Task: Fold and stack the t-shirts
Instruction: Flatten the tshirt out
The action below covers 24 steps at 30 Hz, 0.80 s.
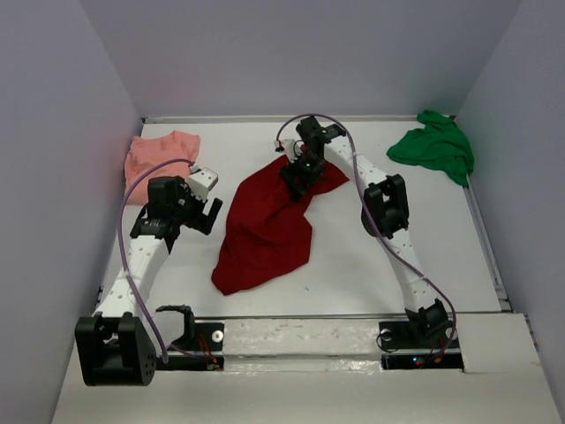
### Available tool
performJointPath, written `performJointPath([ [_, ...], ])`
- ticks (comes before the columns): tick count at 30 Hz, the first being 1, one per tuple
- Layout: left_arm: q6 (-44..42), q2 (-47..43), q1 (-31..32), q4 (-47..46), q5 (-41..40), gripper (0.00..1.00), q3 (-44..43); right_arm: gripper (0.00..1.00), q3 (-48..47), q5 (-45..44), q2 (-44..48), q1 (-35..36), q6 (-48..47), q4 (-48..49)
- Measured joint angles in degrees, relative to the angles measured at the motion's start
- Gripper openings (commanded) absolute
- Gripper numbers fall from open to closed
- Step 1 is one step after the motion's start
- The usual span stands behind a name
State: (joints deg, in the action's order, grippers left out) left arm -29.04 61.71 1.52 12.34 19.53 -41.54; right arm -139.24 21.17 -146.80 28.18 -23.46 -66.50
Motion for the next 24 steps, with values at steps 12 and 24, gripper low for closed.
performJointPath([
  [12,0.0,-5.7,0.0,4.1,-3.4,0.99,-0.2,1.00,0.0,4.7,-0.1,0.0,0.0,18.5],
  [24,-0.6,2.7,0.3,0.0,-1.3,0.99,-5.3,1.00,36.0,-14.0,46.6,-4.0,-3.2,34.1],
])
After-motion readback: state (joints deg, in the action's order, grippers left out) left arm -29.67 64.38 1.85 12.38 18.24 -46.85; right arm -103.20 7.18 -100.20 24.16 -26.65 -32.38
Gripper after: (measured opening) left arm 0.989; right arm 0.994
